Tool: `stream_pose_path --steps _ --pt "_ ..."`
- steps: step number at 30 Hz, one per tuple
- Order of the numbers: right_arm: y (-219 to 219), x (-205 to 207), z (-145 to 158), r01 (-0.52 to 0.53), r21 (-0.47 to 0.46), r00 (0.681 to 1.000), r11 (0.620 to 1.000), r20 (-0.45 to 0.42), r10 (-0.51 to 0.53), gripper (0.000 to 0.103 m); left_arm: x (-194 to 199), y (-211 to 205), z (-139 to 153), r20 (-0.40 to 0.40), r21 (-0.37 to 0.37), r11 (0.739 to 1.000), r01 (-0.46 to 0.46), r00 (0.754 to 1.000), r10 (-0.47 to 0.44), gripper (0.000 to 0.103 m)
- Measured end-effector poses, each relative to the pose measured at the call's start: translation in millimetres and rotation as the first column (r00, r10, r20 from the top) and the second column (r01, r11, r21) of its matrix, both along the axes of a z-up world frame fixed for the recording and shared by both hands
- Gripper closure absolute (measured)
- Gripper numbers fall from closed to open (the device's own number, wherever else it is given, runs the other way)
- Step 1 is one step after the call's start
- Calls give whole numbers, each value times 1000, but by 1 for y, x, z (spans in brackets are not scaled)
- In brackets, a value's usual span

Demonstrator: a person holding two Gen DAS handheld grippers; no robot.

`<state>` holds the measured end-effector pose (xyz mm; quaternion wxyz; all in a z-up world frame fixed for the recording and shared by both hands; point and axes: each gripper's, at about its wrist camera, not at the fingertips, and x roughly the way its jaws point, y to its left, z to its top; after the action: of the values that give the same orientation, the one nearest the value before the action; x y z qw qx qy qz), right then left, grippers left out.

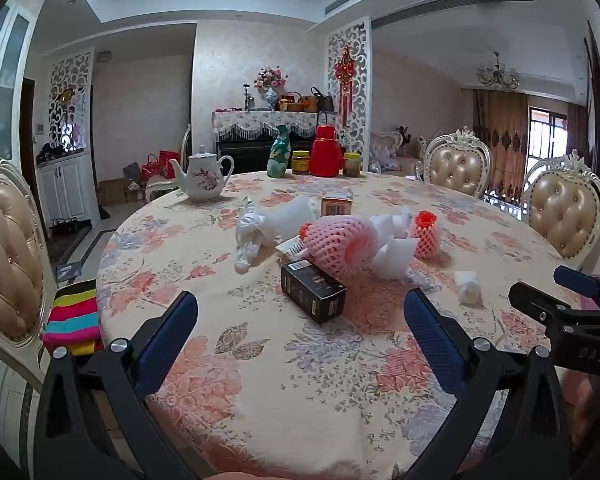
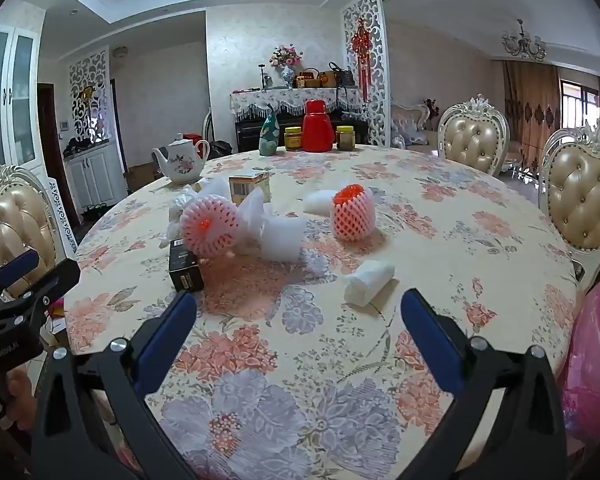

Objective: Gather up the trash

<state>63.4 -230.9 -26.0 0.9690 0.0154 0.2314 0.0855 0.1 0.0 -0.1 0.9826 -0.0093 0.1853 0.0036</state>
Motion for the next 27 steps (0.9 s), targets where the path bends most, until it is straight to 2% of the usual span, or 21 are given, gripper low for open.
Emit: stream_pose_path --steps 3,27 --pt "0 0 0 -1 -4 1000 1000 2 1 4 0 -1 0 2 20 1000 -3 1000 3 6" --pt "1 -2 4 -2 -4 1000 1000 15 2 4 5 -5 -5 -21 9 1000 30 999 -30 6"
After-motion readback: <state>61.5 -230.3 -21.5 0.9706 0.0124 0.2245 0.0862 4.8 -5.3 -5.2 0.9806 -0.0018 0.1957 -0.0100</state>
